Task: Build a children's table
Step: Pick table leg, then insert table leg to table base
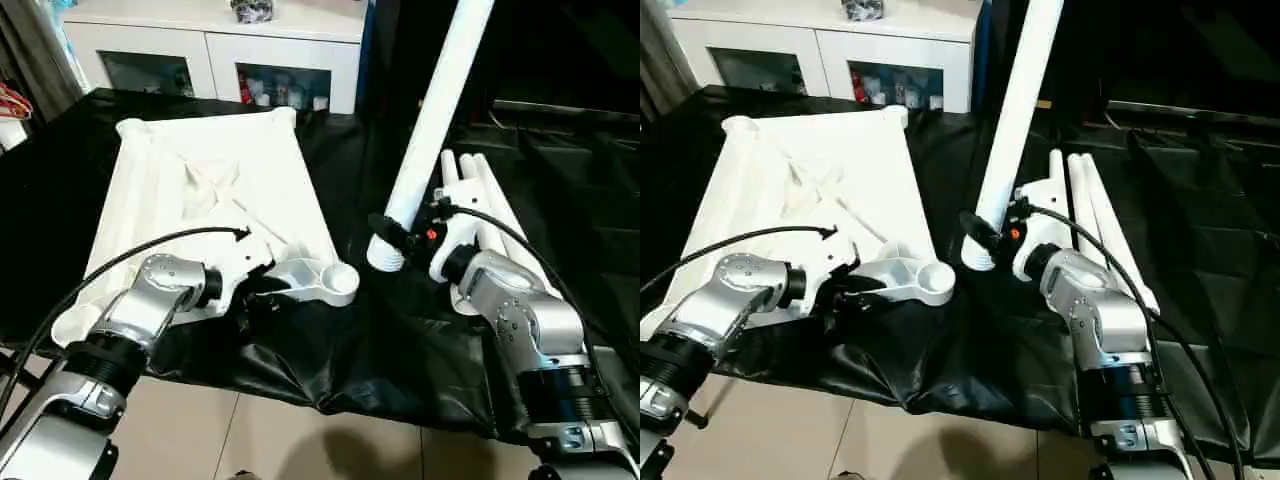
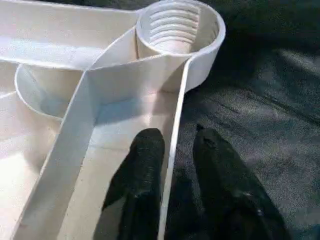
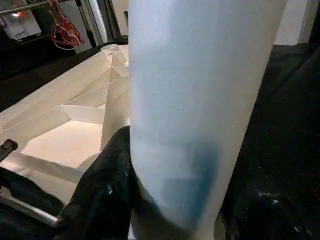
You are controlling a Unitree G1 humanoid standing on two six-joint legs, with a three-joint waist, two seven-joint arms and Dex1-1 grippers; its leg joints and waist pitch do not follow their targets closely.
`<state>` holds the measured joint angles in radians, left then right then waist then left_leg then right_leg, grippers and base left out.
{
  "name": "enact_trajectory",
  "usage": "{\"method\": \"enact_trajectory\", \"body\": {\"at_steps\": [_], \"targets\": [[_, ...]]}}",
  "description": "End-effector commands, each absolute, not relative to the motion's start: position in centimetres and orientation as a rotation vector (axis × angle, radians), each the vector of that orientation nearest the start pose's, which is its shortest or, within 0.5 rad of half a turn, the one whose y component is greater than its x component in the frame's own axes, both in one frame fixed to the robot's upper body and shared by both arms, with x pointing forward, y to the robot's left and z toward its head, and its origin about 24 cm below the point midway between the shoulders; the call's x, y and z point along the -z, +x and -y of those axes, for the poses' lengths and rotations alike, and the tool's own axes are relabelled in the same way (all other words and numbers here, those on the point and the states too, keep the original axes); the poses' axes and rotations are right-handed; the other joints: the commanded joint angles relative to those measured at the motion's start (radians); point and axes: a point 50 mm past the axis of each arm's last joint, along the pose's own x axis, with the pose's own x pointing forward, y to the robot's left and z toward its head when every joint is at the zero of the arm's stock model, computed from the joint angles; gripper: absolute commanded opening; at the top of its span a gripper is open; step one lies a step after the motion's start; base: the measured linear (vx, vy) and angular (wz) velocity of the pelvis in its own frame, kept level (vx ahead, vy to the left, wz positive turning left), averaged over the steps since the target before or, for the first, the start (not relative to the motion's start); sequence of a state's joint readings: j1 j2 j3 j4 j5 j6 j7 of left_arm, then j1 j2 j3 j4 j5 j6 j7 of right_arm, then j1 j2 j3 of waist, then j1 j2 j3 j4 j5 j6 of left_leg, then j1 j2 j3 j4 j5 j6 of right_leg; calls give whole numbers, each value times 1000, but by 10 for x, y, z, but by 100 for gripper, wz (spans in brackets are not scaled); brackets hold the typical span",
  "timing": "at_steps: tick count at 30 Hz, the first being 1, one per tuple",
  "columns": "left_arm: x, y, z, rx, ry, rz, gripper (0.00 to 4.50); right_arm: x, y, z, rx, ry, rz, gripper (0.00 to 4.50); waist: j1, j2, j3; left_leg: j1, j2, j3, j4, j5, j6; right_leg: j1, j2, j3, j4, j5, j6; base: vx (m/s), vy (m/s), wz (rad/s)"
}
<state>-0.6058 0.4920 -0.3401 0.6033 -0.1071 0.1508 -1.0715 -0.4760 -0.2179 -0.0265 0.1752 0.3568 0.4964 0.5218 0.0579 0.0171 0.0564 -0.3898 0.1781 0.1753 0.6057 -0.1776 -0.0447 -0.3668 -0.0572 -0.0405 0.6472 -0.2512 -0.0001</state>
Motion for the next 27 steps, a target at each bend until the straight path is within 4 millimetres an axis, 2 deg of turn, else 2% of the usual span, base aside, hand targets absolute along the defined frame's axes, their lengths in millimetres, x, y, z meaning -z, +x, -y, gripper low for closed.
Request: {"method": "enact_trajectory", "body": {"at_steps": [1,7,11,15,18,21,22,24,25,26,27], "targets": [[-61,327,-164,1159,386,-472,83,-108,327,135,-660,155,-148,189,-1,20,-79,30,50,-20,-65,-105,-16,44,-82,44,-59,201,-274,0,0,0],[-58,326,-164,1173,363,-477,26,-110,326,130,-720,170,-173,189,0,17,-79,29,51,-20,-64,-92,0,44,-83,44,-58,219,-281,0,0,0],[-54,323,-164,1180,363,-490,3,-110,328,125,-748,160,-176,189,-1,16,-78,28,51,-20,-64,-88,3,45,-84,44,-58,216,-283,0,0,0],[-52,321,-163,1190,375,-501,0,-109,330,123,-753,154,-177,189,-7,16,-76,27,51,-20,-65,-98,3,45,-84,44,-59,198,-286,0,0,0],[-43,315,-155,1208,430,-535,0,-105,333,116,-785,118,-178,189,-10,16,-75,27,53,-20,-66,-112,0,45,-86,45,-62,178,-290,0,0,0],[-43,313,-148,1210,424,-534,0,-105,334,113,-808,109,-169,189,-9,9,-76,27,54,-18,-64,-93,11,44,-85,45,-60,191,-292,0,0,0],[-46,313,-143,1206,404,-520,0,-105,334,111,-821,107,-166,189,-9,10,-77,27,54,-18,-63,-89,14,44,-85,45,-58,198,-295,0,0,0],[-50,314,-134,1200,370,-495,0,-103,335,110,-833,98,-171,189,-3,6,-76,27,54,-16,-62,-72,32,42,-85,45,-59,193,-297,0,0,0],[-52,315,-130,1190,355,-482,0,-102,335,109,-854,94,-190,189,2,-2,-77,27,55,-15,-61,-60,40,44,-86,45,-56,195,-298,0,0,0],[-54,315,-127,1191,348,-472,0,-101,335,108,-867,85,-201,189,3,0,-76,26,55,-16,-61,-59,44,43,-87,45,-58,191,-296,0,0,0],[-54,315,-127,1191,348,-472,0,-101,335,108,-867,85,-201,189,4,-3,-75,25,54,-16,-61,-56,49,42,-86,45,-59,181,-291,0,0,0]]}}
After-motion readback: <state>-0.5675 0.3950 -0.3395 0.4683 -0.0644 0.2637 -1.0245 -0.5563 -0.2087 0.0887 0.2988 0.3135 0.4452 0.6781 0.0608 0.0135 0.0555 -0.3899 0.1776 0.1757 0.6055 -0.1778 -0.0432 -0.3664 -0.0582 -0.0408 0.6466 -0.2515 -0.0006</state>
